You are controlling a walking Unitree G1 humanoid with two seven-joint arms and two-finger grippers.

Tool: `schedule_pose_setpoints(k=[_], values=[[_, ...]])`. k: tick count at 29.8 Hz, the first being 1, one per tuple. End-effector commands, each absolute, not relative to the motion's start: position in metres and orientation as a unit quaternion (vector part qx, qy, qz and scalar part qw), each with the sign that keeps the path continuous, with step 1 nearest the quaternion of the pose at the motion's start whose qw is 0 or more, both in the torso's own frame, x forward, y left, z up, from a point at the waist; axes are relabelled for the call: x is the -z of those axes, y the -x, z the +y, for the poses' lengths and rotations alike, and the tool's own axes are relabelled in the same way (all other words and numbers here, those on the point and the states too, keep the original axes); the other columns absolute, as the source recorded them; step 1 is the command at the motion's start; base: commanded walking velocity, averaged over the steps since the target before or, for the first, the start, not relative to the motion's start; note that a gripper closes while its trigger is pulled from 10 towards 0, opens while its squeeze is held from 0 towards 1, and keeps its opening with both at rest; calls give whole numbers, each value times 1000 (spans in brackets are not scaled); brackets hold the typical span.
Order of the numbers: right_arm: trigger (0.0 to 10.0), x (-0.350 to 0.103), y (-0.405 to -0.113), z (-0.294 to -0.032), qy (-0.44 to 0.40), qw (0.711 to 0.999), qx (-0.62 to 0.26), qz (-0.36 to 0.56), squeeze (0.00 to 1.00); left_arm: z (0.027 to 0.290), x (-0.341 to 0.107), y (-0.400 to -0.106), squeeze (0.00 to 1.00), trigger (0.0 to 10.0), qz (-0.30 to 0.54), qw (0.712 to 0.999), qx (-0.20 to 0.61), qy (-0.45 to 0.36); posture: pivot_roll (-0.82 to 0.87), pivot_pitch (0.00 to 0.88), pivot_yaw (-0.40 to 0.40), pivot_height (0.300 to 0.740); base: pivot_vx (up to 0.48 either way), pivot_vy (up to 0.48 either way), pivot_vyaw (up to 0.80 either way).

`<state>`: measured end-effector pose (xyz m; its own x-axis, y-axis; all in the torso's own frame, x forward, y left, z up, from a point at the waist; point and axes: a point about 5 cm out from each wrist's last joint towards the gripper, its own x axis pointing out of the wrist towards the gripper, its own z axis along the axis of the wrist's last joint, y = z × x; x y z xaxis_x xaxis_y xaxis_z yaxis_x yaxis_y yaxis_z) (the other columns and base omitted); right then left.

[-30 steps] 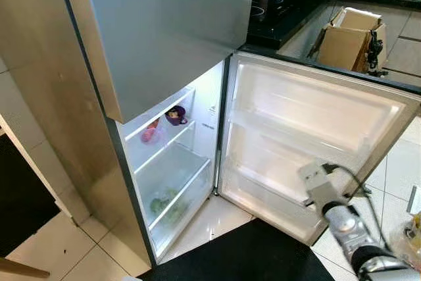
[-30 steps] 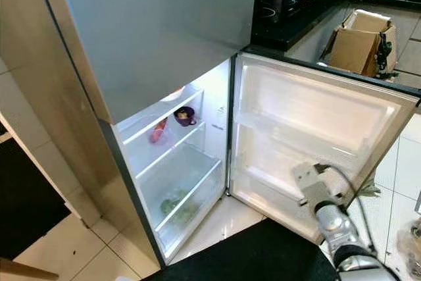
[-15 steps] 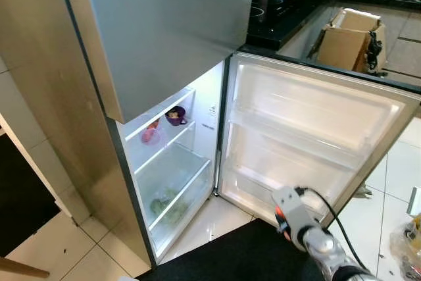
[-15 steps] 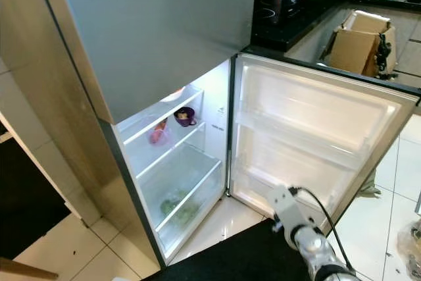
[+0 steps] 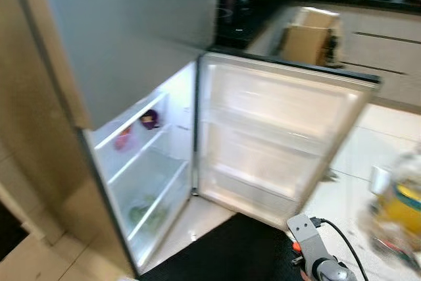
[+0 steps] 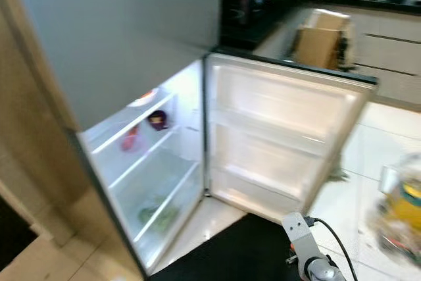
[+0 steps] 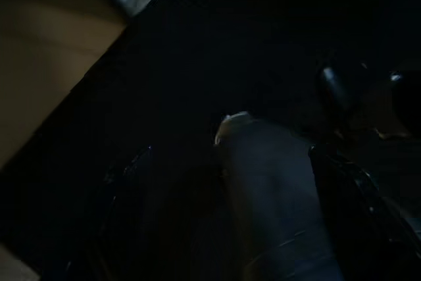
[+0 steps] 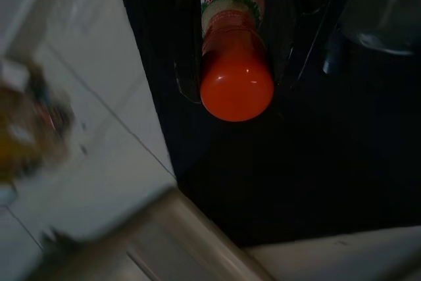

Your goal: Restocking fridge

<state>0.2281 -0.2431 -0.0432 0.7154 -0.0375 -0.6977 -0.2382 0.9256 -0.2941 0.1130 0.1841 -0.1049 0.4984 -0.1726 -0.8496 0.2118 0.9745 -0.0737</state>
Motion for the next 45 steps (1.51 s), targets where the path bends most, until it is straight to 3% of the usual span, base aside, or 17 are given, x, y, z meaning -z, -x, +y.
schedule_pose_setpoints(k=[1, 19, 28, 45], values=[[10000, 44, -226, -246, 180, 906, -46, 380, 0, 181, 106, -111, 0, 10000, 495, 861, 115, -15, -52, 0, -18, 740, 0, 0, -800], [10000, 75, -171, -248, 160, 868, -34, 469, 0, 183, 111, -95, 0, 10000, 529, 839, 128, -17, -51, 0, -15, 740, 0, 0, -800], [10000, 74, -174, -247, 159, 872, -32, 462, 0, 183, 111, -94, 0, 10000, 531, 837, 131, -11, -52, 0, -12, 740, 0, 0, -772], [10000, 70, -184, -244, 168, 882, -41, 439, 0, 186, 113, -90, 0, 10000, 544, 834, 95, 6, -52, 0, -14, 740, 0, -215, 0]])
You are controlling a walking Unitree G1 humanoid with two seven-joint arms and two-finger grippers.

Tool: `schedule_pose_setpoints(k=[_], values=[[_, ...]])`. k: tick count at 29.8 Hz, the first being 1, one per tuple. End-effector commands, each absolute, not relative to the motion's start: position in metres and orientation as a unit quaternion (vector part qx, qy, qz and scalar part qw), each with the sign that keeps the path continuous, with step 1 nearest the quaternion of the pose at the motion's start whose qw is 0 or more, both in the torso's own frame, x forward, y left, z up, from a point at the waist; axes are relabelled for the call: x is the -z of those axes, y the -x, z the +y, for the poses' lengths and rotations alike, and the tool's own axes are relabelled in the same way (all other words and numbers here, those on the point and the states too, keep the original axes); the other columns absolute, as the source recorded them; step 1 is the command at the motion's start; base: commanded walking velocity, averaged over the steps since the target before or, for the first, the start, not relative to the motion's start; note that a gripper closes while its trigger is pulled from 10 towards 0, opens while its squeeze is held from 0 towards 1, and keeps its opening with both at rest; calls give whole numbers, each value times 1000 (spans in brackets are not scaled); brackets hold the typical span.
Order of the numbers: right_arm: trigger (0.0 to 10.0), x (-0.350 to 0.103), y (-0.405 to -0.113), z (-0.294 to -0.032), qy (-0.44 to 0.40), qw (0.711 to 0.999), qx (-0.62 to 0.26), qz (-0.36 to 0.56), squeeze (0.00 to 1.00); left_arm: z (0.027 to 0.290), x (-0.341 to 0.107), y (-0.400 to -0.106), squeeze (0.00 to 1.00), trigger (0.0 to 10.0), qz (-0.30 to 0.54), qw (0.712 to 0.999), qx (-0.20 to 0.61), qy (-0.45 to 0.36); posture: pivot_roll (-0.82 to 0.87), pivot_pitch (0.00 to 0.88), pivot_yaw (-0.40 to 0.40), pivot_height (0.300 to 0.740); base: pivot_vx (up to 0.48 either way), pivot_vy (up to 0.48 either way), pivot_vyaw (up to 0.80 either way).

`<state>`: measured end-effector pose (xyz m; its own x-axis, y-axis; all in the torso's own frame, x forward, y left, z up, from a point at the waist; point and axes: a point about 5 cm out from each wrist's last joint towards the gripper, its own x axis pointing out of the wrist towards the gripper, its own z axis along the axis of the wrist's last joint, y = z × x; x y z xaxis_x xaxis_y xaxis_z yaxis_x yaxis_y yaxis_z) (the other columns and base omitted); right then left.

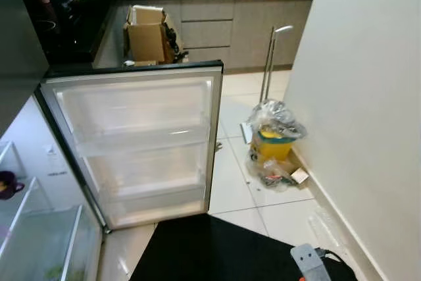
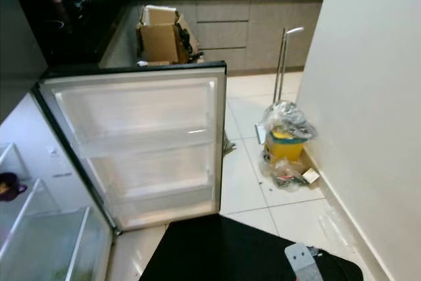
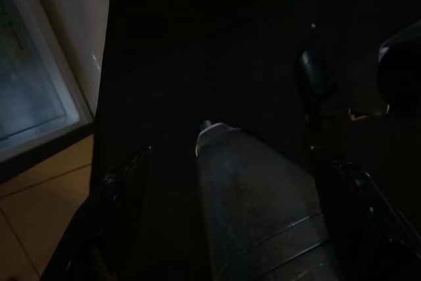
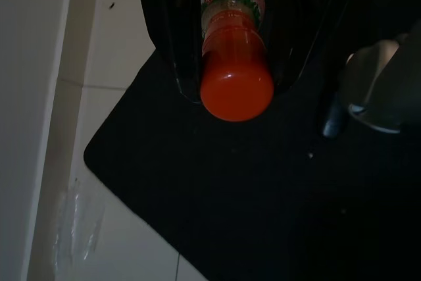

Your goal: Restocking fridge

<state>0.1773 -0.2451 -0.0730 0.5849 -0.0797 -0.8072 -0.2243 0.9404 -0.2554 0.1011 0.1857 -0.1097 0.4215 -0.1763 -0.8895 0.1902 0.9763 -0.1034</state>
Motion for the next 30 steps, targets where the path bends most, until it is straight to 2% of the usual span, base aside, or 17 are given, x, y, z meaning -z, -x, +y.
schedule_pose_setpoints(k=[1, 10, 21, 30], values=[[10000, 68, -186, -244, 169, 883, -41, 435, 0, 186, 113, -91, 0, 10000, 542, 835, 91, 11, -52, 0, -14, 740, 0, 0, 0], [10000, 64, -196, -242, 173, 890, -46, 420, 0, 186, 111, -96, 0, 10000, 535, 840, 86, 15, -52, 0, -16, 740, 0, 0, 0], [10000, 66, -192, -240, 175, 886, -52, 426, 0, 185, 109, -100, 0, 10000, 522, 846, 103, 29, -50, 0, -17, 740, 0, 0, 0], [10000, 70, -185, -239, 175, 881, -55, 436, 0, 180, 109, -103, 0, 10000, 517, 848, 116, 32, -51, 0, -16, 740, 285, 0, 0]])
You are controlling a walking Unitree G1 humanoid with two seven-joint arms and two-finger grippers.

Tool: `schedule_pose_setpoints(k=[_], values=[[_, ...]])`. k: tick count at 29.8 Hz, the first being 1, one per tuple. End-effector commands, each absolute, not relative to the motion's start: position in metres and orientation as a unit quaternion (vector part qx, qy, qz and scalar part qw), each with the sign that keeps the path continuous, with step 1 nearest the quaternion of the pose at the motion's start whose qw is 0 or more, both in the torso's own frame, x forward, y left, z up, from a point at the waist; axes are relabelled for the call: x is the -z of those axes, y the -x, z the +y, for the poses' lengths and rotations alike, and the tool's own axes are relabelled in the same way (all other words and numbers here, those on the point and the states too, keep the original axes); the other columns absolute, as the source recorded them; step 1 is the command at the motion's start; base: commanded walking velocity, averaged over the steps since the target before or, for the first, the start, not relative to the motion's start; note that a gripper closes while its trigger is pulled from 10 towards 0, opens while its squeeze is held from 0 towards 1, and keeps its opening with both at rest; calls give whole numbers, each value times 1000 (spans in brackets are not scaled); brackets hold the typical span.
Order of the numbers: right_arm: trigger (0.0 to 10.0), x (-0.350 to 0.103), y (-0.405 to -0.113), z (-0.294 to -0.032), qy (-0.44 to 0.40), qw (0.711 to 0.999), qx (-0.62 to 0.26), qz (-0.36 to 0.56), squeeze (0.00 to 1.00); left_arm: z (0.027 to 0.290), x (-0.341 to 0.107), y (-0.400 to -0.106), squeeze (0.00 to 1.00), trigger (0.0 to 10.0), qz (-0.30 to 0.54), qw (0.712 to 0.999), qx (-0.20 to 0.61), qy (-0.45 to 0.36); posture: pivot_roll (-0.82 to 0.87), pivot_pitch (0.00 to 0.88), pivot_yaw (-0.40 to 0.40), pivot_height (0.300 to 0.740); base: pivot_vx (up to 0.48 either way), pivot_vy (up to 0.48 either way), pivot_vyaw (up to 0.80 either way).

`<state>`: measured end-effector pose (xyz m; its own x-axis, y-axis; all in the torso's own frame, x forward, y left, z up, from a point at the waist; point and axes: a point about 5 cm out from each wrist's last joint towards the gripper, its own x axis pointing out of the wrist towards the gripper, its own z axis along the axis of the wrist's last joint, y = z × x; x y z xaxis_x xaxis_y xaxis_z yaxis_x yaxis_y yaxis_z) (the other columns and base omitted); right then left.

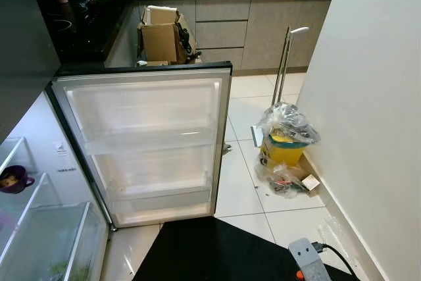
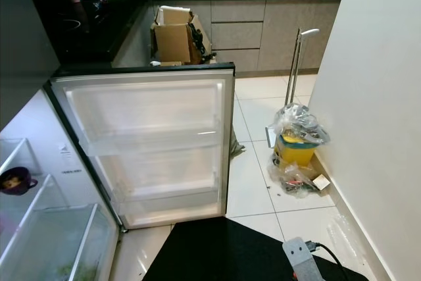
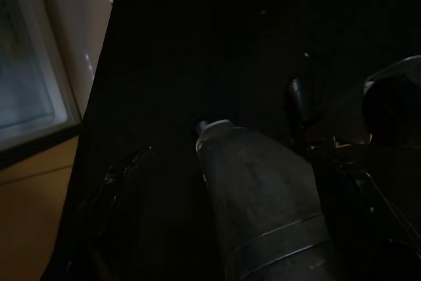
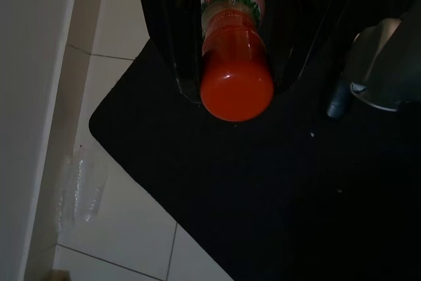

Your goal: Restocking fridge

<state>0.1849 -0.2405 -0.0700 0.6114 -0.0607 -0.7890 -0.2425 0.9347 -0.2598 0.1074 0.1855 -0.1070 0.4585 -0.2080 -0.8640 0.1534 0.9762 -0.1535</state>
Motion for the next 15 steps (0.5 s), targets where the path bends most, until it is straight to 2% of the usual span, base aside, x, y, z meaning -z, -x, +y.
schedule_pose_setpoints(k=[1, 15], values=[[10000, 70, -184, -239, 175, 881, -55, 437, 0, 180, 109, -103, 0, 10000, 516, 848, 117, 32, -52, 0, -16, 740, 296, 0, 0], [10000, 71, -184, -239, 175, 880, -57, 438, 0, 181, 107, -106, 0, 10000, 512, 849, 126, 30, -50, 0, -14, 740, 307, 0, 0]])
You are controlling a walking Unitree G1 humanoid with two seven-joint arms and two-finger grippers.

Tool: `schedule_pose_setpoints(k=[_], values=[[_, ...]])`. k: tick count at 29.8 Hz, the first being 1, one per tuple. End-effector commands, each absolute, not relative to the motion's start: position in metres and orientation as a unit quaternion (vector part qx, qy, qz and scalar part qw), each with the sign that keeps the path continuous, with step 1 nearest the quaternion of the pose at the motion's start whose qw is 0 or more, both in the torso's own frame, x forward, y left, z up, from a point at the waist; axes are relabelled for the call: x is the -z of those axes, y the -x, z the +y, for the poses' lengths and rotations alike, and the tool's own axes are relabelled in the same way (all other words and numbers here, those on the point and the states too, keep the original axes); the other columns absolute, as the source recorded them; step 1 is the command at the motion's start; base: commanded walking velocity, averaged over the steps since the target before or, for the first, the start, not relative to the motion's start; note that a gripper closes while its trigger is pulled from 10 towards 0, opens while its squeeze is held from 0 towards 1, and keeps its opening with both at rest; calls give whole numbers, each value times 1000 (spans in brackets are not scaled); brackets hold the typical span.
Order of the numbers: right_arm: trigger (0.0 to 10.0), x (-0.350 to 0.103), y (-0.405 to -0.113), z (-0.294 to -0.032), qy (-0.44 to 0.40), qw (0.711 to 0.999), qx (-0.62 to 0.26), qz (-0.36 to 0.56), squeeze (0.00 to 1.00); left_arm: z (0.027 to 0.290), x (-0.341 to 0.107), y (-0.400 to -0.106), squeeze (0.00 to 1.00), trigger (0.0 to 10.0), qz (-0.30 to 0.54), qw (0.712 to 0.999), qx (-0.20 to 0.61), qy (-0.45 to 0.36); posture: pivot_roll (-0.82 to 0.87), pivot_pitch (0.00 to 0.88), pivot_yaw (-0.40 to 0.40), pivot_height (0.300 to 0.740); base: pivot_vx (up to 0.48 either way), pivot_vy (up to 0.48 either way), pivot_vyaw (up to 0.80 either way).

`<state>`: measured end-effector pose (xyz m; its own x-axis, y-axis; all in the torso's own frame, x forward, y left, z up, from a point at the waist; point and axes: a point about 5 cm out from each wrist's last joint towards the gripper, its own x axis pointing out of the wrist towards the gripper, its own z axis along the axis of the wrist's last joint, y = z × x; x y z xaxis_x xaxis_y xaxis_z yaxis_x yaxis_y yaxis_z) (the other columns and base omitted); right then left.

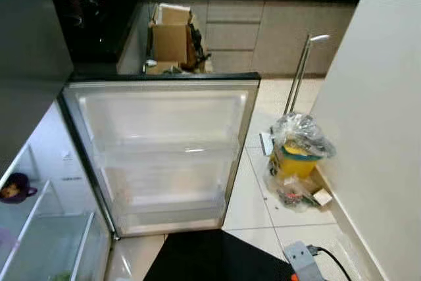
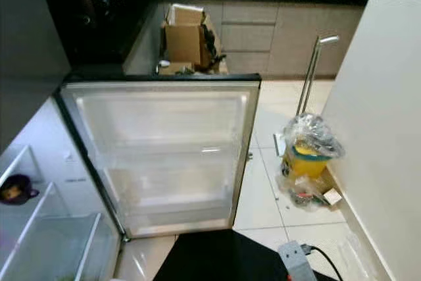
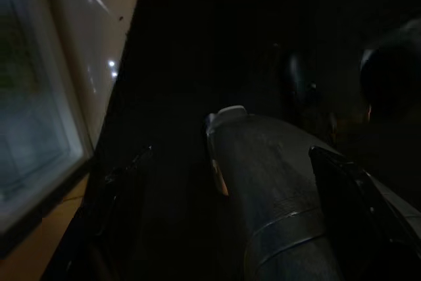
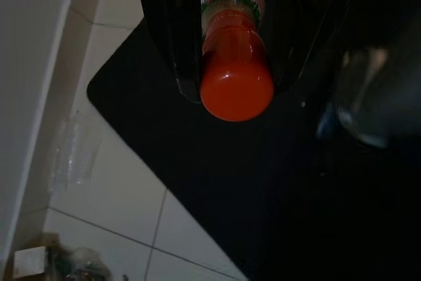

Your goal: Restocking fridge

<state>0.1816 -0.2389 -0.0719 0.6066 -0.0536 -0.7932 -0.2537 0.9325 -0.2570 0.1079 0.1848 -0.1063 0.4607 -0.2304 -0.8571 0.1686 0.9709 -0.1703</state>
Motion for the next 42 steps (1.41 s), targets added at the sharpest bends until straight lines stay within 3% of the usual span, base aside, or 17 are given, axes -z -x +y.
schedule_pose_setpoints(k=[1, 9, 17, 21, 26, 32, 42], values=[[10000, 71, -184, -239, 176, 880, -57, 437, 0, 181, 107, -106, 0, 10000, 512, 849, 127, 29, -50, 0, -14, 740, 322, 0, 0], [10000, 70, -185, -240, 176, 882, -54, 434, 0, 180, 107, -107, 0, 10000, 511, 849, 129, 27, -50, 0, -13, 740, 308, 0, 0], [10000, 68, -187, -242, 178, 885, -50, 427, 0, 179, 107, -109, 0, 10000, 506, 854, 122, 24, -52, 0, -15, 740, 0, 0, 0], [10000, 63, -194, -246, 180, 893, -44, 411, 0, 177, 107, -108, 0, 10000, 507, 851, 129, 33, -55, 0, -14, 740, 0, 0, 0], [10000, 39, -218, -261, 143, 928, -39, 341, 0, 177, 107, -109, 0, 10000, 507, 851, 133, 35, -60, 0, -14, 740, 0, -461, 0], [10000, 29, -227, -265, 116, 940, -59, 316, 0, 177, 107, -110, 0, 10000, 504, 853, 125, 42, -60, 0, -14, 740, 0, -152, 0], [10000, -2, -245, -258, 50, 928, -264, 256, 0, 172, 107, -108, 0, 10000, 503, 853, 130, 49, -65, 0, -25, 740, 0, 0, 0]])
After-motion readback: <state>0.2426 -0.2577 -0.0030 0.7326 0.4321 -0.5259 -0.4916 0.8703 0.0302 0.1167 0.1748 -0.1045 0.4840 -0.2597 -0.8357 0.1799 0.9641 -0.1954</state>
